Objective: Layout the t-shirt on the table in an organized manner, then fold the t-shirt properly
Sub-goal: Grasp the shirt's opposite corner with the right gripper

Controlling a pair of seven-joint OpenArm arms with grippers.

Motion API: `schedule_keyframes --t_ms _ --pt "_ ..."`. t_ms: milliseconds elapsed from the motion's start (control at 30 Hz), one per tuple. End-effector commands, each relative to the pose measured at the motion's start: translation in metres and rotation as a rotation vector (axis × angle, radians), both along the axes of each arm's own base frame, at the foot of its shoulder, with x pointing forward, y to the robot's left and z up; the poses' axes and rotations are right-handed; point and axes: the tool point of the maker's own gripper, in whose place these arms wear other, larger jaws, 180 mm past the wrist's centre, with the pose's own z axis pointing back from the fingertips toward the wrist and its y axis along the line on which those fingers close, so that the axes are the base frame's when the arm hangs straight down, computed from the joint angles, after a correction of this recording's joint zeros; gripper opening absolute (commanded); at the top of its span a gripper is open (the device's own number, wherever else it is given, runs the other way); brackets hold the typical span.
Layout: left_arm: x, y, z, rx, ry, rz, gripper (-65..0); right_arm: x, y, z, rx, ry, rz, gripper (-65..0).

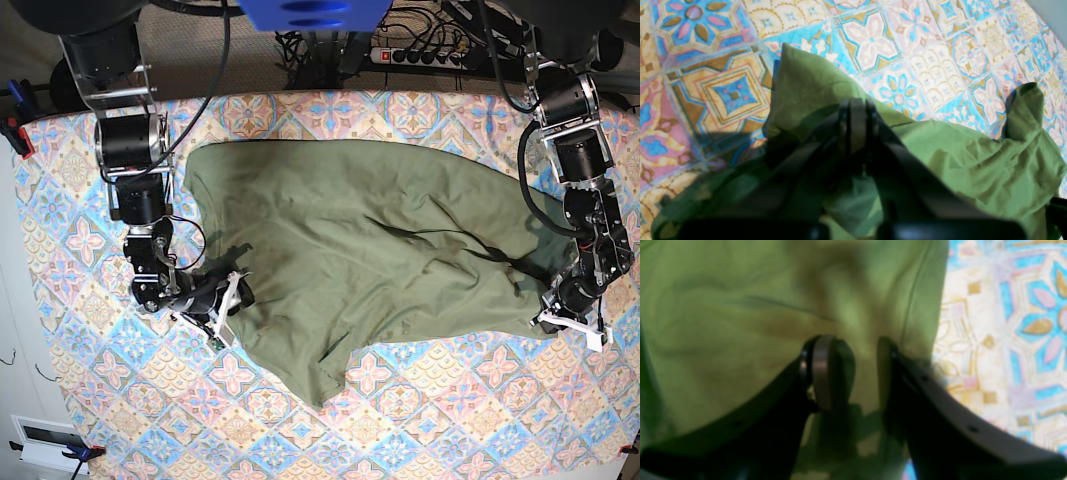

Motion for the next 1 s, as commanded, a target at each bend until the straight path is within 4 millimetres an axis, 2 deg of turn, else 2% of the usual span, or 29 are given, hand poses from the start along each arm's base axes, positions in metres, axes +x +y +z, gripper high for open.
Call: schedule_keyframes --t_ms 0,233,367,633,967 --pt "0.011 0.009 0.027 0.021 -0.071 0.009 -65.0 0.02 0.004 0.025 0.028 -0.069 -0.002 -45.2" --pt "0.006 0.008 0.018 0.017 -0.054 0.008 -65.0 0.023 0.002 0.028 0.034 -0.078 -0.01 -45.2" --pt "0.007 0.004 0.021 -0.026 -0.074 0.009 -65.0 0.036 0.004 0.044 0.054 -0.13 -0.014 -45.3" --pt "0.004 0.005 0.018 -0.042 -0.074 0.012 -65.0 0.043 0.003 0.054 0.059 -0.157 -0.018 -45.2" --pt "0.004 0.004 0.017 -0.045 -0.073 0.011 -65.0 0.047 0.004 0.058 0.086 -0.188 -0.026 -45.2"
